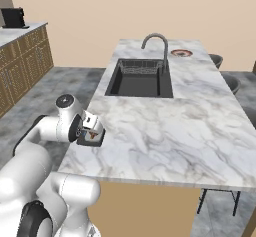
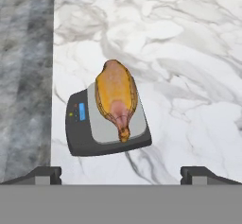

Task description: Take the chicken drumstick from the fridge and place it on the digital scale on the counter by the fridge. Wait a few seconds for a reading, then move it to the plate on the dining counter.

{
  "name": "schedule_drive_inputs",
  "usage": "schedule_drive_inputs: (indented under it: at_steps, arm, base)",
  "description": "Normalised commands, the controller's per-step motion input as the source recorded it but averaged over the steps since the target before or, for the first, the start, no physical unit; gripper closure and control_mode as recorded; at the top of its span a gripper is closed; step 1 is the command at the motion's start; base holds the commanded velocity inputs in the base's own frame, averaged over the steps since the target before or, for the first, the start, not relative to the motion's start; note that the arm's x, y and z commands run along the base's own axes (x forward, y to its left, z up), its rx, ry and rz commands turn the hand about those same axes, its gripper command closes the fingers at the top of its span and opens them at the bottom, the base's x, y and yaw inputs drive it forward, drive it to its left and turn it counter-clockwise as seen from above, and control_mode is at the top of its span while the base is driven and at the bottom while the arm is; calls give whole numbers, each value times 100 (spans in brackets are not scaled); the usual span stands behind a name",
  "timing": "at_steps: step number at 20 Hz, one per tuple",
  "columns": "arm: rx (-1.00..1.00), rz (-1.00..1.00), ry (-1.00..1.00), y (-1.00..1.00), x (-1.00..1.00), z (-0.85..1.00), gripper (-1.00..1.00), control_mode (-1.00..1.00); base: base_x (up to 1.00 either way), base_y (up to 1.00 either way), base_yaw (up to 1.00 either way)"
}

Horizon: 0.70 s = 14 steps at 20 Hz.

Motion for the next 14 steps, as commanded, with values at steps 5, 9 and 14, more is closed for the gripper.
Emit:
schedule_drive_inputs:
  at_steps: [5,9,14]
  arm:
    - [0,0,0,0,0,0,-100,-100]
    - [0,0,0,0,0,0,-100,-100]
    - [0,0,0,0,0,0,-100,-100]
  base:
    - [0,0,0]
    - [0,0,0]
    - [0,0,0]
